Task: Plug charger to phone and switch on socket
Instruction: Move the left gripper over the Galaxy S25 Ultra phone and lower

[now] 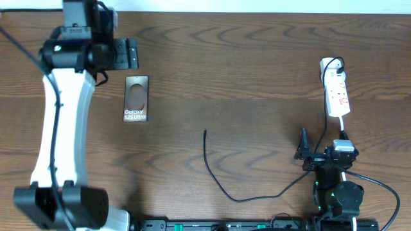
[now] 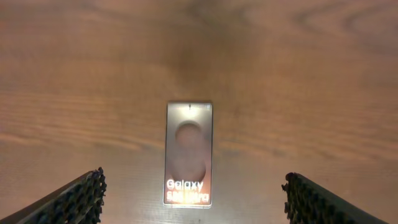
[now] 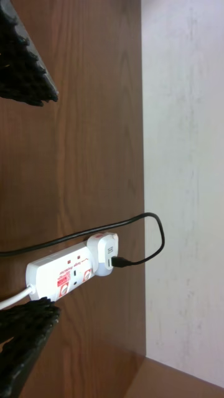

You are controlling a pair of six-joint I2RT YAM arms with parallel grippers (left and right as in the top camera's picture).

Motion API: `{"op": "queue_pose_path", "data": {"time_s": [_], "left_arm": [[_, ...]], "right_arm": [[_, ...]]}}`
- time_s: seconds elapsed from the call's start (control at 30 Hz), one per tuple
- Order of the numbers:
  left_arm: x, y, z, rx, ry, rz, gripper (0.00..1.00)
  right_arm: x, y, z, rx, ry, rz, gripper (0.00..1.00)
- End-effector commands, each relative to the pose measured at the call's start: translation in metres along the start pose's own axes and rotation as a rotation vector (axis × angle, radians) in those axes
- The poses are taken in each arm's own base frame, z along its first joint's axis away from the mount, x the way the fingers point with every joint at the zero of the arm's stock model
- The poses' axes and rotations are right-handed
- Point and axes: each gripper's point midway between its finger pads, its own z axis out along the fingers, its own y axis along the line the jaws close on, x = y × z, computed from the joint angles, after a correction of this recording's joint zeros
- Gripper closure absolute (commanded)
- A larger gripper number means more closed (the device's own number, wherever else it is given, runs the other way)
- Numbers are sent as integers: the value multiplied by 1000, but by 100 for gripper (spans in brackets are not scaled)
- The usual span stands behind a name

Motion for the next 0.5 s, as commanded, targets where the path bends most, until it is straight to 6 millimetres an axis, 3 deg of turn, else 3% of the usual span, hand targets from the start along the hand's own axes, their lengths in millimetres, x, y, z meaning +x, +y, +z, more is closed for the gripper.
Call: {"op": "queue_pose_path", "data": {"time_s": [0.0, 0.03, 0.07, 0.1, 0.13, 0.2, 0.47], "left_arm": [[10, 2, 16, 0, 77, 10, 22], [14, 3, 21, -1, 100, 9, 48], [17, 3, 27, -1, 119, 8, 62], [19, 3, 33, -1, 135, 7, 65], [21, 4, 36, -2, 144, 6, 48], [24, 4, 42, -2, 163, 5, 0], [39, 5, 52, -4, 218, 4, 0]], "right_arm": [[0, 0, 0, 4, 0, 9, 1], [0, 0, 0, 4, 0, 9, 1], [0, 0, 0, 4, 0, 9, 1], [0, 0, 0, 4, 0, 9, 1], [0, 0, 0, 4, 0, 9, 1], [0, 0, 0, 4, 0, 9, 1], [0, 0, 0, 4, 0, 9, 1]]}}
